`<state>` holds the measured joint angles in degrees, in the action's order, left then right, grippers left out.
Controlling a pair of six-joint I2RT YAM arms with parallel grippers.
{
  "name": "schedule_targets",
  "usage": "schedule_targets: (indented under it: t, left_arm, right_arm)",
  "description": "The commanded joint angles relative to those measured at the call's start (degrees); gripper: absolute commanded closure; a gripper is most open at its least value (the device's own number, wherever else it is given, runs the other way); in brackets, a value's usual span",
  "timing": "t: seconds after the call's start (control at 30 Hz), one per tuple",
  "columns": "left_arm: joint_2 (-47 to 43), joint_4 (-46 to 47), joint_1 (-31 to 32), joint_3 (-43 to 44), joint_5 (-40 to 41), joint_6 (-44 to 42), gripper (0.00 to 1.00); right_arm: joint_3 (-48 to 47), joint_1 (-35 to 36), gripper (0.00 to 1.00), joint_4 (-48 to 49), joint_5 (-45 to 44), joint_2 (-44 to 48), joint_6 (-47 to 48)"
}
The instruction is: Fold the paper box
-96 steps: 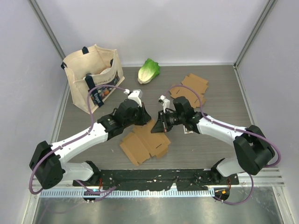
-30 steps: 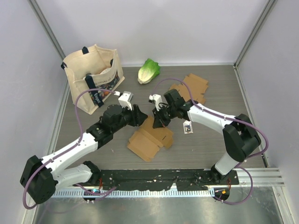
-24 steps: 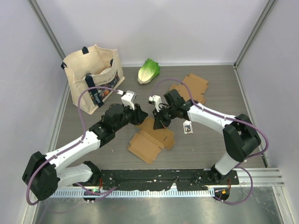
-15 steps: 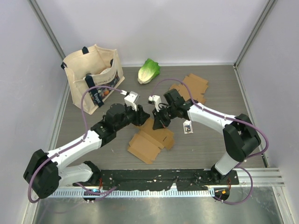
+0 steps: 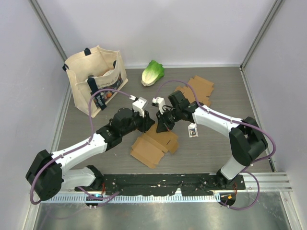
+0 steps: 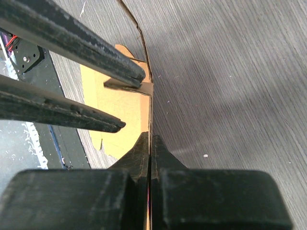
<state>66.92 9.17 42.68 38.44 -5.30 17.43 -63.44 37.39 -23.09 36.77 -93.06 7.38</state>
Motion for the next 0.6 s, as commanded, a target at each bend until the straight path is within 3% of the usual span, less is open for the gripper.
schedule_targets:
  t: [0.0,0.07,0.23,0.37,0.47,0.57]
  left_arm:
    - [0.0,-0.2,1.2,1.8,2.8,-2.2,0.70]
    - [-0.6,-0.4,1.2,1.2,3.6,-2.4,0.67]
    - [-0.2,0.0,1.7,0.7,4.9,-2.8,0.71]
    - [0.1,0.6,1.8,0.8,8.7,-3.1,0.86]
    - [0.8,1.2,1.9,0.5,12.0,-3.5,0.97]
    - [0.9,2.7,1.8,-0.7,15.2,-3.3,1.00]
  right_arm:
    - [-2.1,0.1,1.00,0.9,0.8,0.8,0.0]
    - [-2.1,0.1,1.00,0.9,0.5,0.9,0.1]
    - [-2.5,0.0,1.00,0.9,0.5,1.1,-0.1]
    - [-2.5,0.0,0.99,0.7,0.5,1.3,-1.0]
    - [-2.5,0.1,0.88,0.7,-0.2,2.1,-2.7]
    - [-3.3,0.1,0.61,-0.2,-6.9,2.6,-6.1]
